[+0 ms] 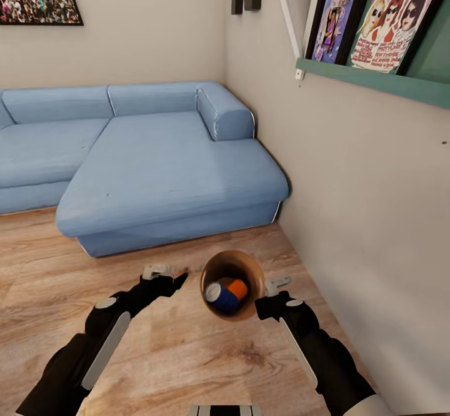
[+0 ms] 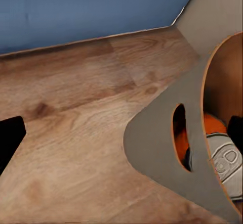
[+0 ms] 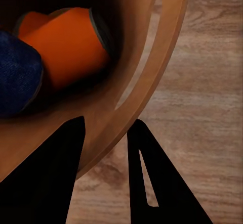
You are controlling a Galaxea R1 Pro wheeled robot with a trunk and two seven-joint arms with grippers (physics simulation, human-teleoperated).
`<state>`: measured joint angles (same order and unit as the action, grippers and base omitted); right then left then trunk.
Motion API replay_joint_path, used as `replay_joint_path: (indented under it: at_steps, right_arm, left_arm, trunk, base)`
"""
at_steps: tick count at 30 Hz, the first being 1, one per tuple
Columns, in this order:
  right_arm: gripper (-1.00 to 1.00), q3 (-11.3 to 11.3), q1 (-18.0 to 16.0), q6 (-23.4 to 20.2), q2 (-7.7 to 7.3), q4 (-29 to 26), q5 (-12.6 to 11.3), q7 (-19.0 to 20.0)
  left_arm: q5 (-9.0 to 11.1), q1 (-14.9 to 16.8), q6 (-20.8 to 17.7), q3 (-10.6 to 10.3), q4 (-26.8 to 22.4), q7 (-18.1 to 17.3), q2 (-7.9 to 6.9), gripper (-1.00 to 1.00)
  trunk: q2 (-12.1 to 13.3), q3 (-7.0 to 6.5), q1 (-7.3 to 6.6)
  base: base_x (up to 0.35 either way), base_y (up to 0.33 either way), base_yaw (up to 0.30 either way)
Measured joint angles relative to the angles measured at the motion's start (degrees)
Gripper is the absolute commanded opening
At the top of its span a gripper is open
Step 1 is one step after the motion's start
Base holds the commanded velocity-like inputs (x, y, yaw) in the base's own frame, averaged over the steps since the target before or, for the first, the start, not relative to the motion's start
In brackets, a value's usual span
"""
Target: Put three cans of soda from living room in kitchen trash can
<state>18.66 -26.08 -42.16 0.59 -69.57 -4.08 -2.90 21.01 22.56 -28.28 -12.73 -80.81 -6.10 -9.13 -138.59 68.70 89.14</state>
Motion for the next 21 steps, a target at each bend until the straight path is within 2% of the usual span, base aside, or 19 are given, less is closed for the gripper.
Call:
replay_joint_path:
  at_steps: [2, 5, 9, 18, 19, 21]
  right_arm:
    - [-1.00, -0.04, 0.00, 0.01, 0.01, -0.04, -0.13, 0.03]
    - [-1.00, -0.22, -0.01, -0.03, 0.02, -0.42, -0.20, 0.00]
    - [-1.00, -0.24, 0.00, -0.12, 0.09, -0.56, -0.16, -0.05]
    - [-1.00, -0.48, 0.00, -2.12, 0.08, 0.00, -0.64, 0.01]
    - [-1.00, -1.21, 0.01, -2.47, 0.09, -0.19, -1.23, 0.06]
    - [-1.00, -2.82, -0.01, -4.59, 0.14, -0.21, -0.87, 0.02]
  left_arm:
    - [-0.04, -1.35, 4.84, 0.85, 3.36, 0.78, -0.52, 1.00]
    - [-0.04, -2.40, 15.33, 1.50, 13.37, 1.52, -0.86, 1.00]
    - [-0.01, -2.69, 22.73, 1.68, 21.56, 1.74, -1.01, 1.00]
    - [0.04, -2.78, 24.89, 1.68, 25.12, 1.80, -1.09, 1.00]
    - [0.04, -2.78, 24.94, 1.67, 25.30, 1.80, -1.08, 1.00]
    - [0.06, -2.79, 25.00, 1.67, 25.45, 1.83, -1.07, 1.00]
  trunk:
    - [0.00, 0.00, 0.00]
    - [0.00, 0.00, 0.00]
    - [0.00, 0.00, 0.00]
    - [0.00, 0.00, 0.00]
    - [0.00, 0.00, 0.00]
    - [0.00, 0.00, 0.00]
  base:
    - [0.000, 0.000, 0.000]
    - [0.000, 0.000, 0.000]
    - [0.000, 0.000, 0.000]
    - [0.000, 0.000, 0.000]
    - [0.000, 0.000, 0.000]
    - [0.000, 0.000, 0.000]
